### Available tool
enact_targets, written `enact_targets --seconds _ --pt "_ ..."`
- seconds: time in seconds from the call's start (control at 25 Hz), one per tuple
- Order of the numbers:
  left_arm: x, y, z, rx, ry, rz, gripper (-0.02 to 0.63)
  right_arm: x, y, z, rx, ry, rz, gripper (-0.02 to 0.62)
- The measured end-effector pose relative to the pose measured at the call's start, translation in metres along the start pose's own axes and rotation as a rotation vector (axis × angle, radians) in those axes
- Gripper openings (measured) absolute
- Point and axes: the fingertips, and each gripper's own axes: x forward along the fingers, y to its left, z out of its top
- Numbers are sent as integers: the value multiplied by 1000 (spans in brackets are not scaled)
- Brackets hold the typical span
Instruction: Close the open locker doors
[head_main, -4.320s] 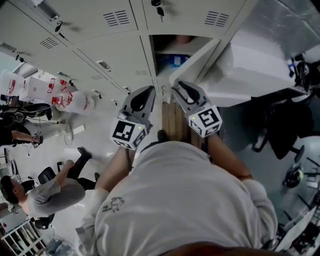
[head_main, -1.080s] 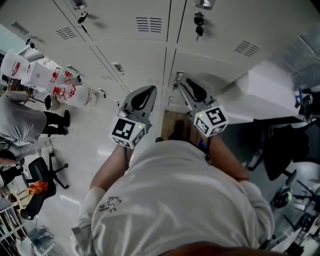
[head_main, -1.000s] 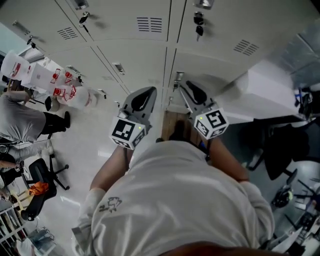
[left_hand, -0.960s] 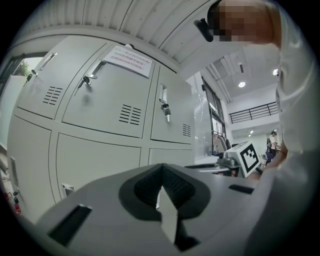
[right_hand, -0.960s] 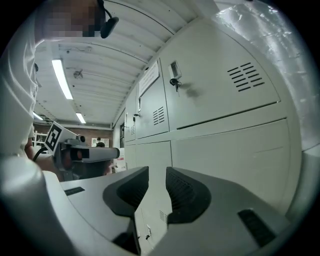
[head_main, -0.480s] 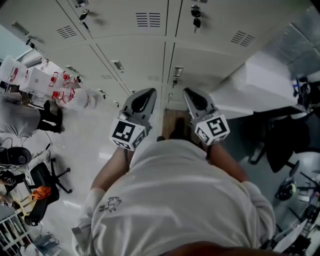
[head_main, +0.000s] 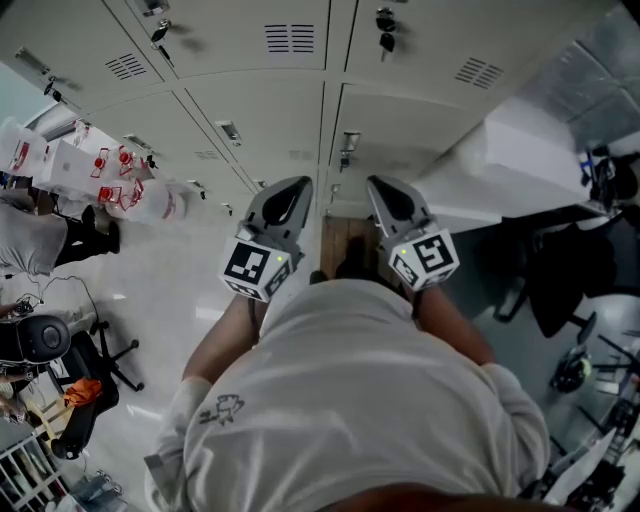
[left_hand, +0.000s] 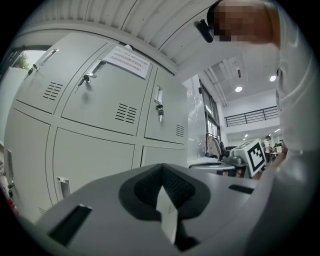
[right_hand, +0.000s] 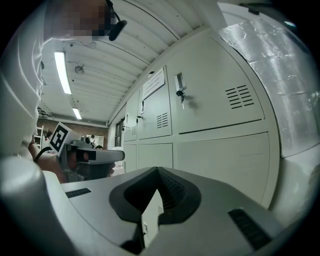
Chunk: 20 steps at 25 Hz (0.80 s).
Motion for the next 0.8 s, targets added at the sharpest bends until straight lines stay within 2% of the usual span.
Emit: enact_targets --seconds 0.52,0.8 --pt "20 -38 -5 7 19 -34 -5 -38 -22 -2 2 -7 -21 -2" --pt "31 -88 -4 9 25 -29 -5 -85 -30 1 -25 -17 -3 -2"
